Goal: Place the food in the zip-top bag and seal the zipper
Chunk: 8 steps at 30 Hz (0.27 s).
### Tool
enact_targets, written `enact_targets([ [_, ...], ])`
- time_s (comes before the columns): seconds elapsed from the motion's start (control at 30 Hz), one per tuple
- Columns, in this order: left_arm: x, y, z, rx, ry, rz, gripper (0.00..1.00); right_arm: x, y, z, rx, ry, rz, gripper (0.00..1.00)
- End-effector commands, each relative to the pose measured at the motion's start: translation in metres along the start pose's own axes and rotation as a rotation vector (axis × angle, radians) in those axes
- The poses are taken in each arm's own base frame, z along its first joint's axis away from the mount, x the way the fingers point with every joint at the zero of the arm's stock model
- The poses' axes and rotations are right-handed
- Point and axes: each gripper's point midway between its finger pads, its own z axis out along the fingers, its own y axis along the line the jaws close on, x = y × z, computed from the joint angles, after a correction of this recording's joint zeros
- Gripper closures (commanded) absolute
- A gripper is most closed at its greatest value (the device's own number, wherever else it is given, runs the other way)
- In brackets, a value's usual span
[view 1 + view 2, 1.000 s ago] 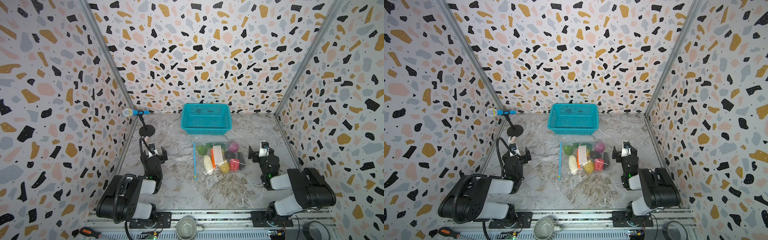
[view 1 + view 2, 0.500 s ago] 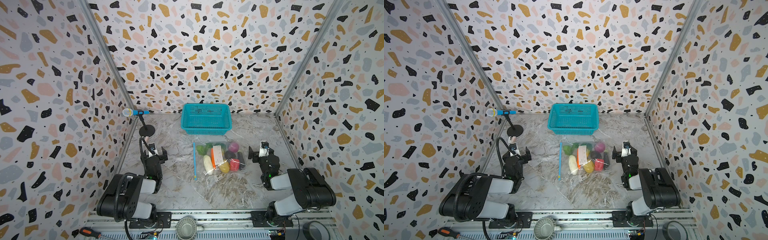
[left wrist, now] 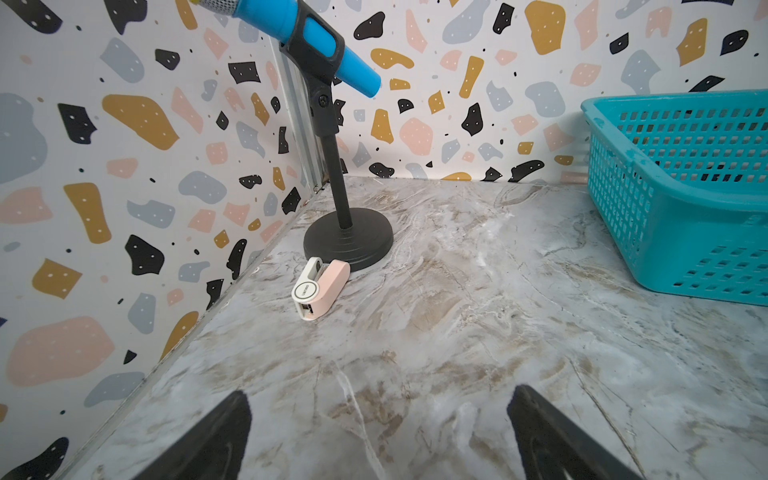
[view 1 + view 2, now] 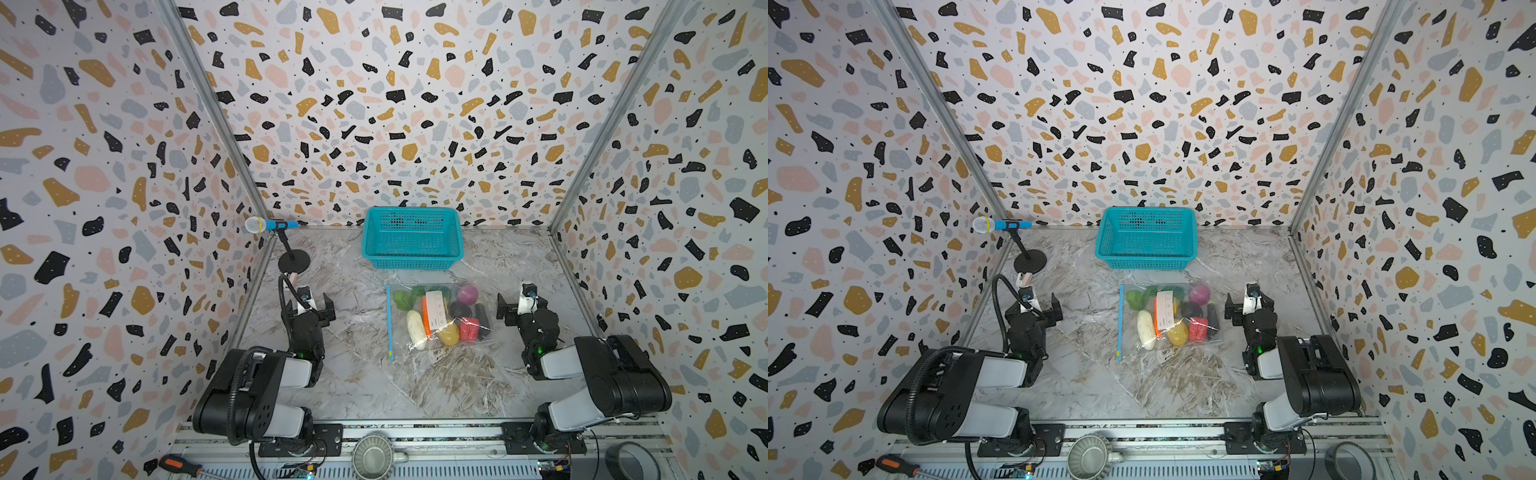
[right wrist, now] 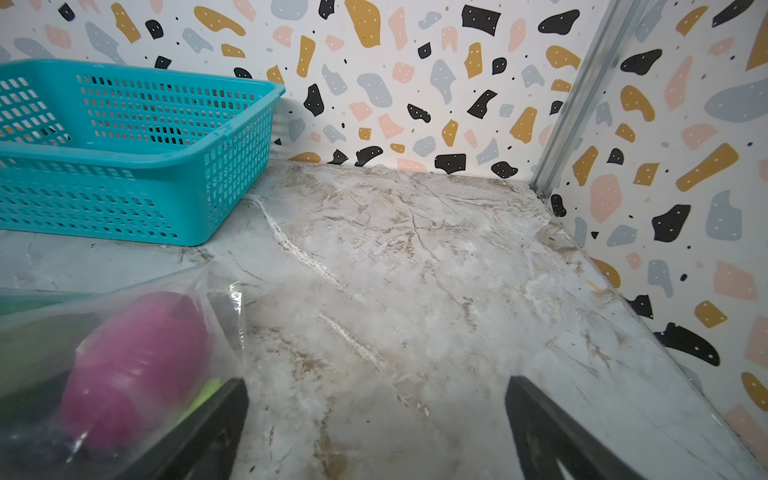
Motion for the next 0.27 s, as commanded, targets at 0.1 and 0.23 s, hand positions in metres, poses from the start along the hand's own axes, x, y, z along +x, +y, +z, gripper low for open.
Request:
enact_targets([
  [0.1, -0.0155, 0.0046, -0.0041, -0.010, -0.066, -0.036, 0.01, -0.0082, -0.0008, 0.0065, -0.005, -0.014, 0.013, 0.01],
  [0.23, -0.0160, 0.0047, -0.0039, -0.010, -0.067, -0.038, 0.01, -0.0098, -0.0006, 0.0041, -0.008, -0.024, 0.013, 0.01],
])
